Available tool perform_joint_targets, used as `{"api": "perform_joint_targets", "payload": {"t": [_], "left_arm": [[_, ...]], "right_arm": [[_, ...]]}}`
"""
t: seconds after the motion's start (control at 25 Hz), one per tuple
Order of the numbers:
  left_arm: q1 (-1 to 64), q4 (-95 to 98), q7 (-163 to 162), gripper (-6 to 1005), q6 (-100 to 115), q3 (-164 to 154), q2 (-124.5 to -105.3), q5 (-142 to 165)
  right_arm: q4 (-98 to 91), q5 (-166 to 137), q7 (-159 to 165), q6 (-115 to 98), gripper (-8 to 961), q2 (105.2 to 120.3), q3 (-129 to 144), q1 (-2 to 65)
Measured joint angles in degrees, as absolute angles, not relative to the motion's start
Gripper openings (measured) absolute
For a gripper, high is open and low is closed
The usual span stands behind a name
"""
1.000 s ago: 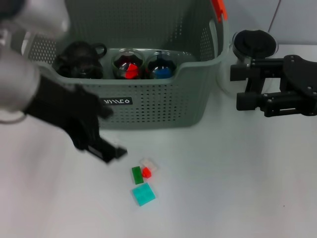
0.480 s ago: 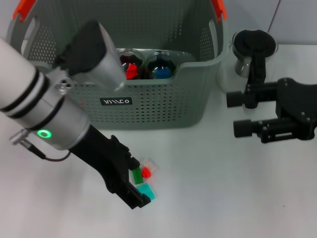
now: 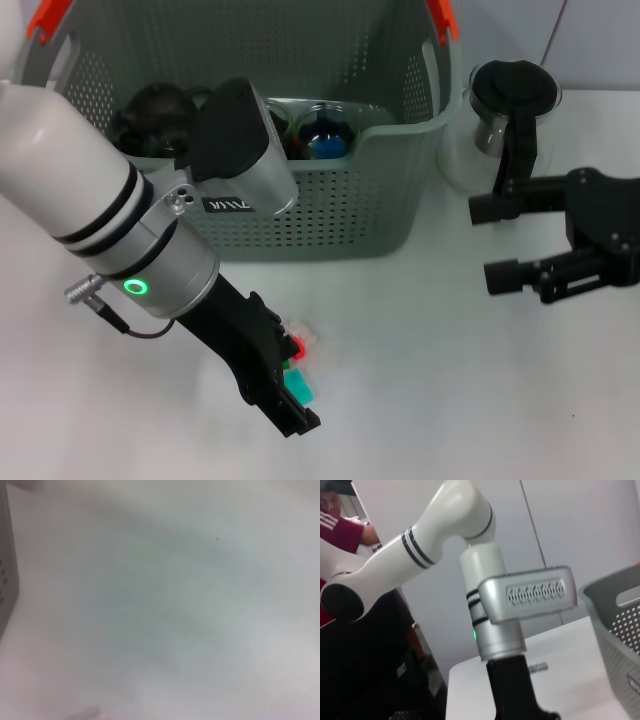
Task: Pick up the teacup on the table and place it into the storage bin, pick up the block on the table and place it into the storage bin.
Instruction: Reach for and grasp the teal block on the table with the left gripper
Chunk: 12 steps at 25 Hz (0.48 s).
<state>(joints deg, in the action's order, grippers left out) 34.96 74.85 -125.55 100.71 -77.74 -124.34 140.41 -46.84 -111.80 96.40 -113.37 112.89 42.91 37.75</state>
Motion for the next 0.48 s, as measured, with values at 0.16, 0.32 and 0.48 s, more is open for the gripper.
{"api": "perform_joint_targets", "payload": {"t": [0.16,0.32,0.48], "left_arm": [[35.0,72.9,-125.3,912,99.3,-78.0,-124.36,140.5],[34.8,71.8,-124.6,912,98.2,-78.4,-124.33,141.6],[34.3,70.8,-123.8,911,96.1,-78.8,-124.43,143.8]], "right_arm": [[-46.9,-111.6,96.8,-113.1,832,112.7,41.4,38.4],[-46.7,-111.5,96.8,-112.8,931,112.94,40.2,38.9],[-46.5,-111.5,96.7,-111.9,932,113.44,39.9,39.2]]}}
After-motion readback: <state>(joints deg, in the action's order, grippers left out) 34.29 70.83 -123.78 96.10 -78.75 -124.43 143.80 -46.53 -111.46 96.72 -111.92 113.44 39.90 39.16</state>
